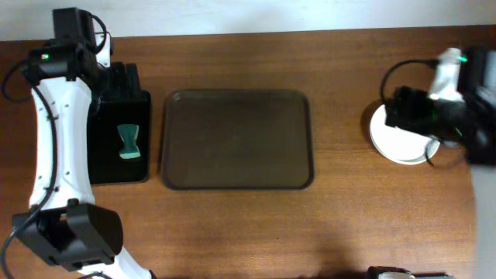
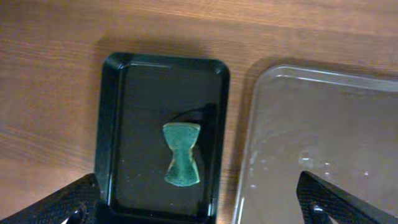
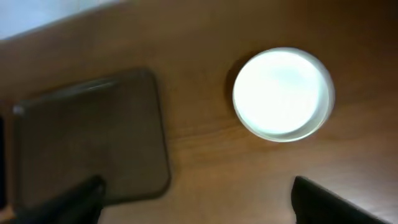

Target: Clean dirty plates on tray and stack at the side

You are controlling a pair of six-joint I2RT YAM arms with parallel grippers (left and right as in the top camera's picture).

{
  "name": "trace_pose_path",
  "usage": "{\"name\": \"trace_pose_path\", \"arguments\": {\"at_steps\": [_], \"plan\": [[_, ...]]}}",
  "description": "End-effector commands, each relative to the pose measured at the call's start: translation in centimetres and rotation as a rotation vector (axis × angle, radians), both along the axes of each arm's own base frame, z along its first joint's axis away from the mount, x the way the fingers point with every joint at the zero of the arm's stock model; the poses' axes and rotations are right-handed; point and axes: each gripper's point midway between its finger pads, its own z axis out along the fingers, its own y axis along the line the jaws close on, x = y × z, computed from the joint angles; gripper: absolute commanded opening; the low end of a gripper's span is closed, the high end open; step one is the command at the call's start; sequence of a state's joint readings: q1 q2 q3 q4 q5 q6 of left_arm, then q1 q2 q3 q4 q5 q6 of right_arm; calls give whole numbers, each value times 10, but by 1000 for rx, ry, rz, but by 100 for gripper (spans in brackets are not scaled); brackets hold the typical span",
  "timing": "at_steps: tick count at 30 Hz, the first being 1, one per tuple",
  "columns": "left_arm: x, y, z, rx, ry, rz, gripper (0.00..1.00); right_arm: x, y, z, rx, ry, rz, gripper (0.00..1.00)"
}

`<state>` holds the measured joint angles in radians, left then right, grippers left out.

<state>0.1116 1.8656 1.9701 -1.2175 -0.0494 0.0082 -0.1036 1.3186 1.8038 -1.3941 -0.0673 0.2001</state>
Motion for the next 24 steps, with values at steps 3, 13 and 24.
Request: {"name": "trace_pose_path", "arguments": {"at_steps": [3,13,24], "plan": [[1,-8,-4,-46,7,-28,99,-79,-5,69,-93,-240,-45,98],[1,-8,-4,-46,8,-28,99,-153,4,98,-95,-435,-48,98],[1,-8,-4,-46,7,-28,99,-72,1,36,-104,-708,-29,98]]}}
